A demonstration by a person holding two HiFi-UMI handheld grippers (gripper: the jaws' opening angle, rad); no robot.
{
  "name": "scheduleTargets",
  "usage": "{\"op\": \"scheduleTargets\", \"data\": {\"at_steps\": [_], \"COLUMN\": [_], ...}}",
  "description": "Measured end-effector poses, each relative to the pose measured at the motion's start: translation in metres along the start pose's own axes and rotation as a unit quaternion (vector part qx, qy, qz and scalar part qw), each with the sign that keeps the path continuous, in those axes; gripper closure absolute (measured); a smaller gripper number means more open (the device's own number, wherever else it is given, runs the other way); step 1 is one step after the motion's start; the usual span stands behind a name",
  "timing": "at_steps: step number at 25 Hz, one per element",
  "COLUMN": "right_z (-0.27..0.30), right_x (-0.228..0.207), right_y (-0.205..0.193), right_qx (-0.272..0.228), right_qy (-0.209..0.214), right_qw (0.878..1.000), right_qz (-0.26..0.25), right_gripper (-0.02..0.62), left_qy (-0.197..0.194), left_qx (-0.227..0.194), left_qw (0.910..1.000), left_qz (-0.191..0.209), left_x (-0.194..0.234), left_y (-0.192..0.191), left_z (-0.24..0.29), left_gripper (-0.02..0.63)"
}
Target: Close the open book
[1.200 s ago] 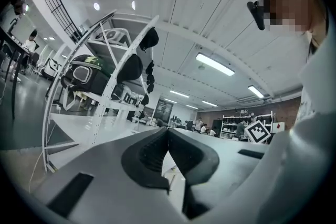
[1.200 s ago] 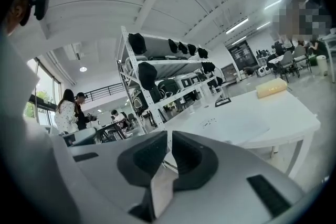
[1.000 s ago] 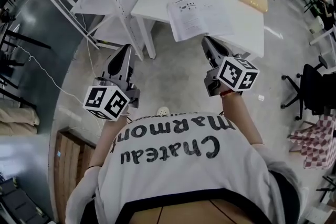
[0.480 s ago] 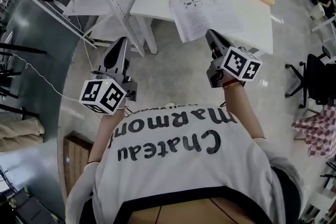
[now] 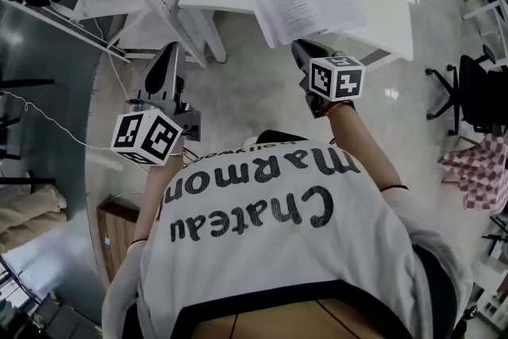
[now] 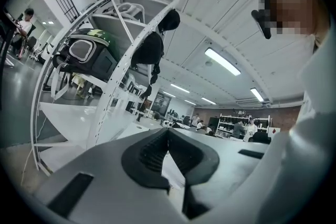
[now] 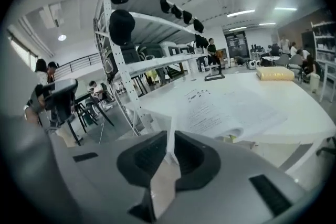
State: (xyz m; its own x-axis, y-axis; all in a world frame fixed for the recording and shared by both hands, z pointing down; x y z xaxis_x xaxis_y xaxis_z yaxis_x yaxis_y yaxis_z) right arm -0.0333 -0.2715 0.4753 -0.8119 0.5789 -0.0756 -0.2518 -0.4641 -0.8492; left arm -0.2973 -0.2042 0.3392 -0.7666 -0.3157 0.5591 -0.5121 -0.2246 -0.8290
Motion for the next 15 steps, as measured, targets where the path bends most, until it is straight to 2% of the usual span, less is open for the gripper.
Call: {"op": "scheduleTargets", "data": {"at_steps": [5, 7, 8, 9, 10, 12, 15], "right_z": [0.028, 0.040, 0.046, 0.053, 0.059, 0.069, 0.079], "right_x": [-0.006, -0.004, -0.002, 0.002, 0.005, 0.010, 0.017], "right_y": [0.009, 0.011, 0.011, 0.011, 0.009, 0.004, -0.006], "right_qx": [0.036, 0.052, 0.062, 0.073, 0.083, 0.105, 0.143], "right_qy": [-0.021, -0.016, -0.008, 0.004, 0.014, 0.026, 0.025], "right_qw": [0.996, 0.991, 0.988, 0.985, 0.982, 0.973, 0.941], "right_qz": [-0.085, -0.123, -0.140, -0.153, -0.166, -0.205, -0.305], "right_gripper": [0.548, 0.539, 0.485, 0.387, 0.354, 0.347, 0.320], "left_qy": [0.014, 0.022, 0.027, 0.031, 0.035, 0.043, 0.053], "left_qx": [-0.001, -0.005, -0.007, -0.009, -0.010, -0.010, -0.007], "left_qw": [0.9999, 0.9997, 0.9996, 0.9994, 0.9993, 0.9989, 0.9984], "left_qz": [-0.006, -0.008, -0.009, -0.010, -0.011, -0.012, -0.016], "left_x": [0.013, 0.019, 0.023, 0.027, 0.030, 0.035, 0.041], "left_y": [0.002, 0.003, 0.004, 0.005, 0.005, 0.005, 0.002], "left_z": [-0.002, -0.005, -0.007, -0.008, -0.010, -0.012, -0.016], "left_gripper": [0.583, 0.583, 0.583, 0.583, 0.583, 0.583, 0.583]}}
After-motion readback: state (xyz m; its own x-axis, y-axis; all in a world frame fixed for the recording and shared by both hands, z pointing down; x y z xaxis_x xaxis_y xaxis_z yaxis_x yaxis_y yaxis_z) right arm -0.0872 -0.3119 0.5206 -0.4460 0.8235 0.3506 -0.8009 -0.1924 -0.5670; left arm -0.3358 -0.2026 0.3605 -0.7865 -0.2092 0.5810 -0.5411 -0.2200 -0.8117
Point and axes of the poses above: the fingertips, and each gripper's own axes: z forward along the fingers, x to its left, y out of its top, the point moved 3 cm from there along -z, backward along the fingers, and after that the axes turned 14 degrees about -z, right-handed, at the moved point
